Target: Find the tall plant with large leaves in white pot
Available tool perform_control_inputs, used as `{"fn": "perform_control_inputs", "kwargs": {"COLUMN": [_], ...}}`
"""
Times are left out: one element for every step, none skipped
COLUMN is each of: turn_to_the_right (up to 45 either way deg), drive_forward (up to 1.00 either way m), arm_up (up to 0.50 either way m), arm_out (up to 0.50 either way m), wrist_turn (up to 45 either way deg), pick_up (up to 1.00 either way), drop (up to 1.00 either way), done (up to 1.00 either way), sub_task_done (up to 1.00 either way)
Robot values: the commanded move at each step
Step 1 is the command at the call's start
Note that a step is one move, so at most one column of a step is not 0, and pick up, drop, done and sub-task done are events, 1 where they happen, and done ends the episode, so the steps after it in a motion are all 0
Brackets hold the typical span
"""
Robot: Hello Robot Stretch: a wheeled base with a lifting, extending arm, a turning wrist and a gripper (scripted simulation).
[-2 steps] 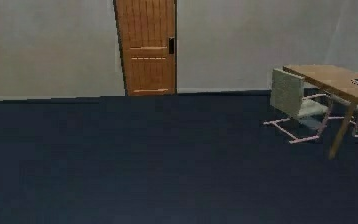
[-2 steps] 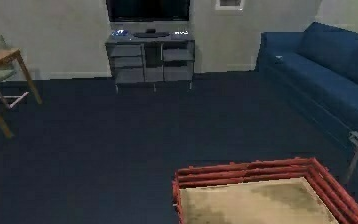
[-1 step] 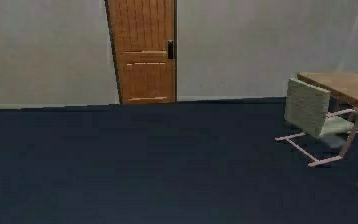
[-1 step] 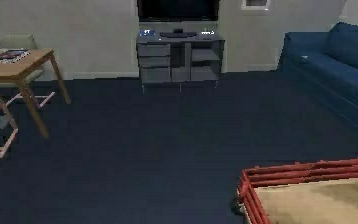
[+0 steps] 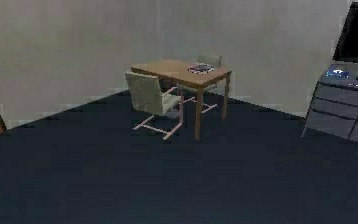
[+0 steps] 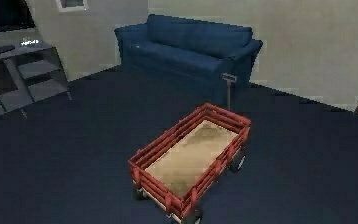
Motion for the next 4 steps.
{"fn": "perform_control_inputs", "kwargs": {"turn_to_the_right": [36.0, 0.0, 36.0, 0.0], "drive_forward": [0.0, 0.8, 0.0, 0.6], "arm_up": [0.0, 0.0, 0.0, 0.0], "arm_out": [0.0, 0.0, 0.0, 0.0], "wrist_turn": [0.0, 0.0, 0.0, 0.0], "pick_up": [0.0, 0.0, 0.0, 0.0], "drop": [0.0, 0.0, 0.0, 0.0], "done": [0.0, 0.0, 0.0, 0.0], "sub_task_done": [0.0, 0.0, 0.0, 0.0]}}
